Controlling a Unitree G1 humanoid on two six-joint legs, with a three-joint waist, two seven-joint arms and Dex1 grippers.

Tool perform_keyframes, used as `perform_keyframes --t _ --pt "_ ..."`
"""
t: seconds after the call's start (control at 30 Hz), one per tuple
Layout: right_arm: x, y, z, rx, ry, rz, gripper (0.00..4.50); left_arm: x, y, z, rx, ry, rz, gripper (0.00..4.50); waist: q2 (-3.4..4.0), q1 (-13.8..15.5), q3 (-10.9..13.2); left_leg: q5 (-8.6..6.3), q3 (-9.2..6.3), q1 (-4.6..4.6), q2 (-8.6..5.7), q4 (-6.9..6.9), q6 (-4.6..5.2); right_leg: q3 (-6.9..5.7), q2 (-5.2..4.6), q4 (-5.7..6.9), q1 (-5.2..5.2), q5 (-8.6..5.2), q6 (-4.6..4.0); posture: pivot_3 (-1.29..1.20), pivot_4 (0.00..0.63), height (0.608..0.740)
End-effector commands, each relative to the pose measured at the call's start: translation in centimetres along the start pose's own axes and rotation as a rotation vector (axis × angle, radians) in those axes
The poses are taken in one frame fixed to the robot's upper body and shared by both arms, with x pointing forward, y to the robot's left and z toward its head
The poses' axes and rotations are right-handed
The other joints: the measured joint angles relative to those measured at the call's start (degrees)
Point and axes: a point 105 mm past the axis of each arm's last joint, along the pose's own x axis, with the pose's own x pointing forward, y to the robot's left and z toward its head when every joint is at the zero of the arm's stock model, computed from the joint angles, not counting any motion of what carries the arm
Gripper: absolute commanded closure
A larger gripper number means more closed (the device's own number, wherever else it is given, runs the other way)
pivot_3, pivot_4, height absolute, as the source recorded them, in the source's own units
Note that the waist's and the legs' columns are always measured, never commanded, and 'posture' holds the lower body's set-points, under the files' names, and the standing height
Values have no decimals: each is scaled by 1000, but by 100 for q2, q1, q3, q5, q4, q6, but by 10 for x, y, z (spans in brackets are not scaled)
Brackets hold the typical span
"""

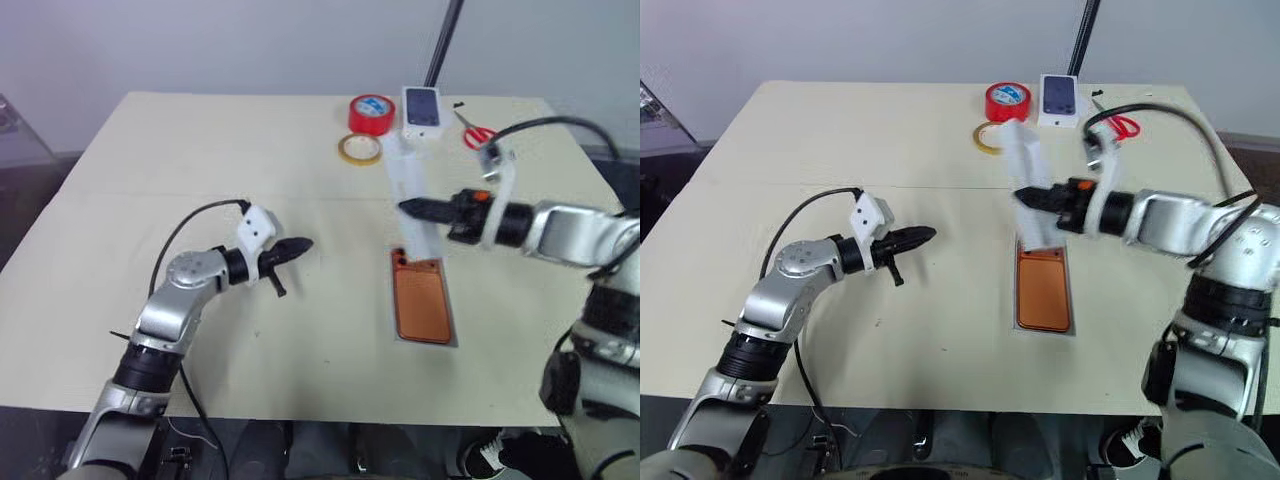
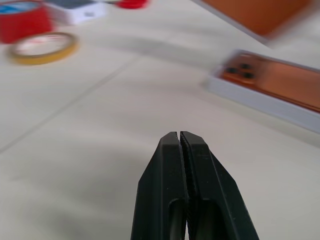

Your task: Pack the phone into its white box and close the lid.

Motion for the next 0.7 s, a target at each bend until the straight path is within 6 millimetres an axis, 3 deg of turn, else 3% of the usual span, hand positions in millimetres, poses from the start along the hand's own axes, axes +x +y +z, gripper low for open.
perform_keyframes --t 0.03,0.13,0.23,0.33,0.53,0.7 --pt "17 27 -16 93 -89 36 4473 1 6 16 44 -56 19 4402 1 -12 0 0 1 0 -2 1 0 1 0 3 -2 1 2 0 150 717" --pt "27 32 -40 246 -137 -22 4473 4 2 18 41 -67 3 4402 2 -4 -1 0 -2 0 -1 -2 0 2 2 4 -6 2 4 0 150 717" --pt "24 20 -58 321 -131 -114 4473 10 -14 18 25 -72 -56 4402 2 22 -1 1 -4 1 -2 -2 -1 3 1 3 -5 2 4 0 150 717" --pt "14 7 -55 310 -147 -167 3543 19 -35 17 31 -73 -131 4402 3 20 -1 1 -1 2 -7 3 -1 3 -2 2 -2 3 5 0 150 717" --pt "-9 3 -31 8 -53 -168 459 43 -72 24 1 -101 -262 4402 8 16 -1 1 1 5 -6 -2 0 5 2 1 0 2 5 0 150 717" --pt "-47 -17 3 -208 38 -362 459 62 -97 30 -14 -109 -351 4402 8 34 -1 0 -1 6 -4 -3 2 5 3 -8 4 2 5 0 150 717"
